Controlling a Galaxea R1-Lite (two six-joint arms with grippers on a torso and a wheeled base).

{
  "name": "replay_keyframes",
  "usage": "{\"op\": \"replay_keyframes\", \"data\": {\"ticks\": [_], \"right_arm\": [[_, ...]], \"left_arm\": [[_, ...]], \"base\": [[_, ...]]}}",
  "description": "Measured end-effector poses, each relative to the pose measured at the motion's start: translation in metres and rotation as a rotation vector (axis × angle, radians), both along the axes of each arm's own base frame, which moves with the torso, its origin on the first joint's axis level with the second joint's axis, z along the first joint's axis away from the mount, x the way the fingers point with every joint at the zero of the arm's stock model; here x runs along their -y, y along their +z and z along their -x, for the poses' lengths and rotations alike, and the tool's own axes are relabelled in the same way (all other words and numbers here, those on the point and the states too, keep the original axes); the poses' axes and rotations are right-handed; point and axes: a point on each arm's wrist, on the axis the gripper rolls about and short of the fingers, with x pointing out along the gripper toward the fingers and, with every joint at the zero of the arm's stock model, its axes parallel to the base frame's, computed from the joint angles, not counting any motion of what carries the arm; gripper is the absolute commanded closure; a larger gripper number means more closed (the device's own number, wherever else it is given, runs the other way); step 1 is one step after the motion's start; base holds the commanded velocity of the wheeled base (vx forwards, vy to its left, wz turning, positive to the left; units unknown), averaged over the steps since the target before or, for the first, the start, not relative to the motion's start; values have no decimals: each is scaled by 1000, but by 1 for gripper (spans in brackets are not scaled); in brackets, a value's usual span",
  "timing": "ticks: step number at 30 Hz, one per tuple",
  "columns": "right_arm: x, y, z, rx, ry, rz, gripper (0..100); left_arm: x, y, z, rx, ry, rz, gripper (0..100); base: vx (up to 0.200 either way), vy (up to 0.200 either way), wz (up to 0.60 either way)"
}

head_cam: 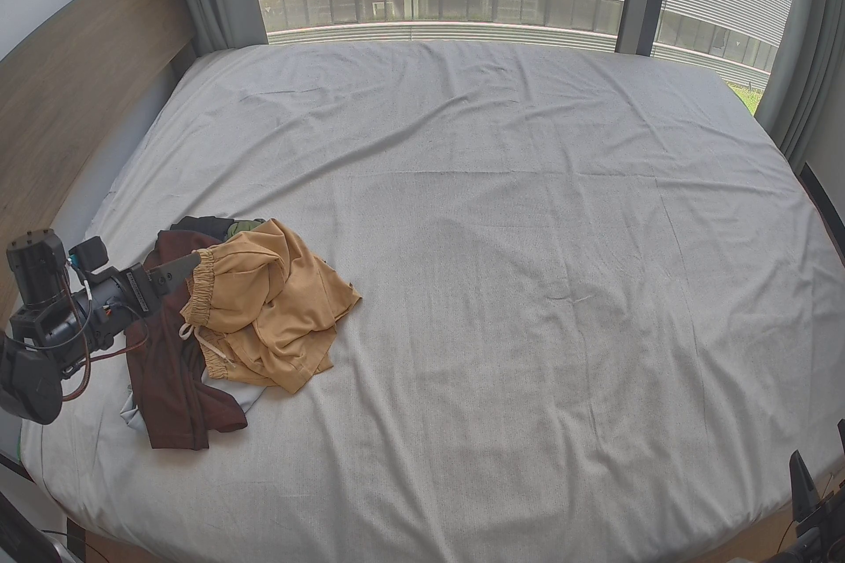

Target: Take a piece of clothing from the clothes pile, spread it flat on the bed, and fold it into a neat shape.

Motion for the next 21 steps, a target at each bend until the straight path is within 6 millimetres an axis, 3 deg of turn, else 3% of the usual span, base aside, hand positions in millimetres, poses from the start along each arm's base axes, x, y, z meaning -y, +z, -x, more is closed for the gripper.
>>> {"op": "replay_keyframes", "data": {"ticks": [9, 21], "right_arm": [[0, 0, 0, 0, 0, -2, 0], [0, 0, 0, 0, 1, -2, 0]], "left_arm": [[-4, -23, -32, -46, -3, 17, 0], [-6, -37, -66, -64, 1, 64, 0]], "base": [[0, 0, 0], [0, 0, 0]]}}
